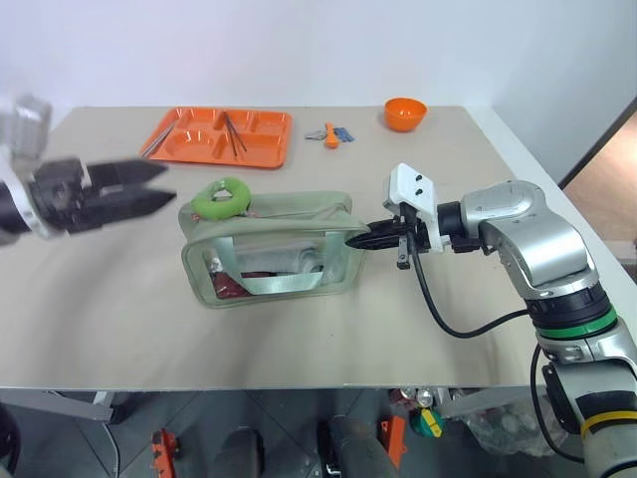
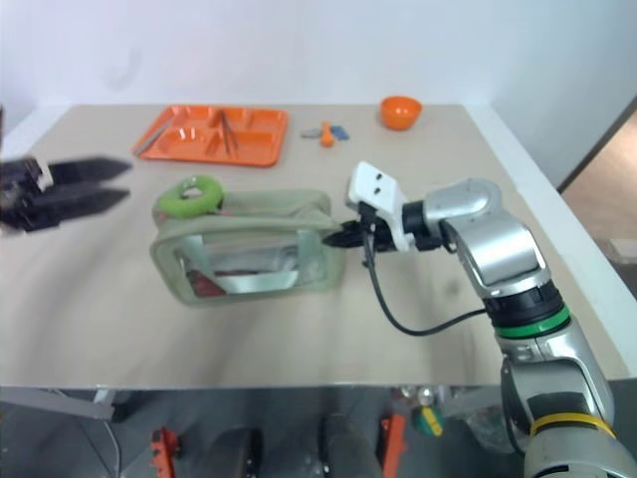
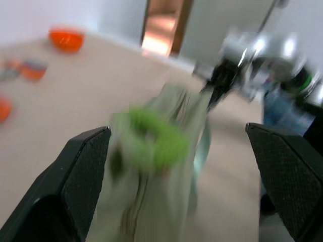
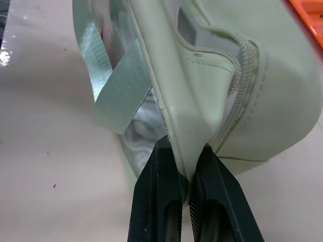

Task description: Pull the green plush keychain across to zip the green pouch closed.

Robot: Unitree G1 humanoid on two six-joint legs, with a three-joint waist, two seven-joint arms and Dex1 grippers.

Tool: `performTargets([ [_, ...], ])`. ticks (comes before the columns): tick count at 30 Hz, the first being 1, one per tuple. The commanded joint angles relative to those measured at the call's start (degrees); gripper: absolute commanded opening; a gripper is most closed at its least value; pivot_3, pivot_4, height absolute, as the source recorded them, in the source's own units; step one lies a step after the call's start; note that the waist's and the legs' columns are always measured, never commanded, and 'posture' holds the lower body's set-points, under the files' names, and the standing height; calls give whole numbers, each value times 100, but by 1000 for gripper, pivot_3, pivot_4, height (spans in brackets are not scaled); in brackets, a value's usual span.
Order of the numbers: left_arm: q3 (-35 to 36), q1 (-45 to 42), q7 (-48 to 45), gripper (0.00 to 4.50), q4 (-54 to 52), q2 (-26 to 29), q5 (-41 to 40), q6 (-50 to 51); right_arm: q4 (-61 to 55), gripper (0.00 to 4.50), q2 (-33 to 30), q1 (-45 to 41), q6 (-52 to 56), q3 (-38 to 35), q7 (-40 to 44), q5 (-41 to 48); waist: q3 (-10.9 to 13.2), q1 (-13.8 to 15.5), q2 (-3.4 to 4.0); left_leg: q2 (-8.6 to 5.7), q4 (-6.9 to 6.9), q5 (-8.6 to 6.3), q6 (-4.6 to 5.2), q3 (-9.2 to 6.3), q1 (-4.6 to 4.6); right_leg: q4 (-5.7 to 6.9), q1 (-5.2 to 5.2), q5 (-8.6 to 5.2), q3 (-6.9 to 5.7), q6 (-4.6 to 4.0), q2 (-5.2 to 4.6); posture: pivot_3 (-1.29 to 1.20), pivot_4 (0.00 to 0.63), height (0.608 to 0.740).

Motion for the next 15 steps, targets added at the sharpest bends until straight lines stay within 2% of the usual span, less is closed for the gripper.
performTargets([
  [1,375,404,-46,4447,-251,107,94,-288,-54,0,-17,-79,-78,-47,15,7,-1,4,-9,1,2,0,0,-1,-1,0,0,0,-2,0,0,0,150,740],
  [5,336,871,262,4447,-656,-193,39,-352,2,0,34,-129,-114,-17,50,-4,-2,14,-17,1,5,1,-2,-5,-1,0,3,4,-8,-3,0,0,150,740],
  [15,74,1027,633,4447,-1203,-558,-247,-145,92,0,84,-220,-160,-6,106,-41,-3,3,-18,4,0,1,-2,-1,1,0,1,5,-1,-2,6,0,150,740],
])
